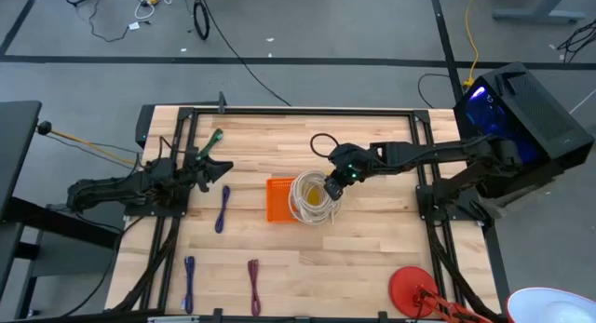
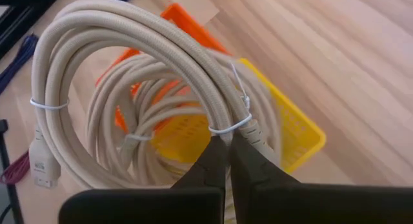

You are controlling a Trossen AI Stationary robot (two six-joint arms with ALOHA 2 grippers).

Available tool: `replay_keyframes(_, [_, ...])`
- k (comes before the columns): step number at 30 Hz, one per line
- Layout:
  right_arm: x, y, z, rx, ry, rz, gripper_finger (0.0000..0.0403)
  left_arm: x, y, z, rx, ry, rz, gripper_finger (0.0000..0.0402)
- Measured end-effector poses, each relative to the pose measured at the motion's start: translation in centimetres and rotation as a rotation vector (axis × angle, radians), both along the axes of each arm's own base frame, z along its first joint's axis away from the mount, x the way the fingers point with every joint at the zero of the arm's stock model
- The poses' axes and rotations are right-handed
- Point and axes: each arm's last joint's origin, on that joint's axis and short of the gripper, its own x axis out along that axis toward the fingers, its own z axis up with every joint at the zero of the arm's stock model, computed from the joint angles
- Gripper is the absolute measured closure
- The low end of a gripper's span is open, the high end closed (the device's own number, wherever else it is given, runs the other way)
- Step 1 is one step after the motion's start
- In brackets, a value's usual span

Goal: Pick & Place USB Port
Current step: Put the brown HDMI cable into the yellow bin

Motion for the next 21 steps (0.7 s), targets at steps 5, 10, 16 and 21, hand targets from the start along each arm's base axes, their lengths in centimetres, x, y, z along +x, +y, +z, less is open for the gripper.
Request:
replay_keyframes(5, [-0.01,0.03,-0.04,0.002,0.004,0.011,0.0395,0.0,0.0,0.0,-0.003,-0.001,0.0,0.0333])
replay_keyframes(10, [-0.01,-0.01,-0.04,0.005,0.003,0.023,0.0369,0.0,0.0,0.0,-0.003,-0.001,-0.001,0.0333])
replay_keyframes(16, [-0.01,0.01,-0.04,0.007,0.003,0.03,0.0347,0.0,0.0,0.0,-0.005,-0.001,-0.001,0.0333])
replay_keyframes(21, [-0.03,-0.41,-0.03,0.003,0.002,0.012,0.0343,0.0,0.0,0.0,-0.006,-0.002,-0.001,0.0333])
